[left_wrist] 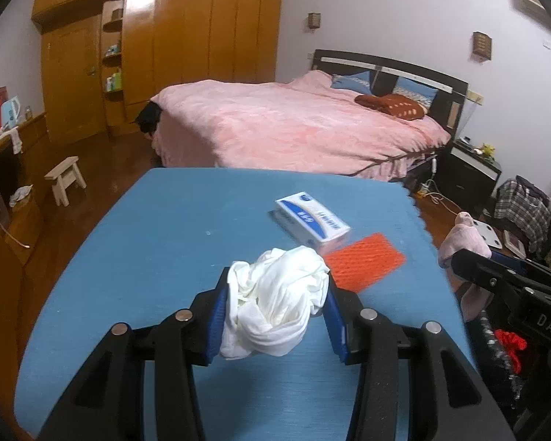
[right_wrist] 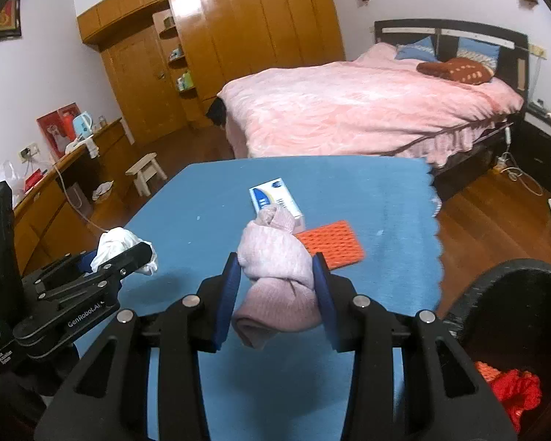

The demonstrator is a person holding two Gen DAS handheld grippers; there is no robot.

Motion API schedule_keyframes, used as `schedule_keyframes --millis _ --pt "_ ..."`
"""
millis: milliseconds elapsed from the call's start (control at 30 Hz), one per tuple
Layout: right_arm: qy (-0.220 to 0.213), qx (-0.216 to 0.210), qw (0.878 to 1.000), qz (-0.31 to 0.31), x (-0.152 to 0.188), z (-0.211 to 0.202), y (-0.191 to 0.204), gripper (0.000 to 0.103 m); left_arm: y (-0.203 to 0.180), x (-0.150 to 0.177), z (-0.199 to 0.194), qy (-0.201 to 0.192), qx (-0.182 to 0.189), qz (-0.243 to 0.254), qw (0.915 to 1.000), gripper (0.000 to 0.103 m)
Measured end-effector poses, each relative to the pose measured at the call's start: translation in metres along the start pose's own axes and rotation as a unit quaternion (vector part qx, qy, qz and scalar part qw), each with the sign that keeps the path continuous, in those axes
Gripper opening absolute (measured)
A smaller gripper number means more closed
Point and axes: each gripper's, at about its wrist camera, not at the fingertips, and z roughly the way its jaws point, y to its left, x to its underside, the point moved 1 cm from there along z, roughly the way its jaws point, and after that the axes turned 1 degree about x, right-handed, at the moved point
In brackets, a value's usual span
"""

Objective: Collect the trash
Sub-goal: 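Carry pink sock and white cloth over the bin and open both tools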

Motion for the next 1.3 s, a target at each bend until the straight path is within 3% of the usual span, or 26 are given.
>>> schedule_keyframes --millis 700,1300 --pt "-0.05 0.106 0.991 0.06 0.035 -0.11 -0.098 0.039 -0.106 -0.003 -0.032 -0.02 0.09 0.06 0.994 0.046" --pt "-0.064 0.198 0.97 0.127 0.081 -0.173 -0.18 0.039 -0.223 0.011 -0.042 -0.021 0.193 0.136 0.9716 0.047"
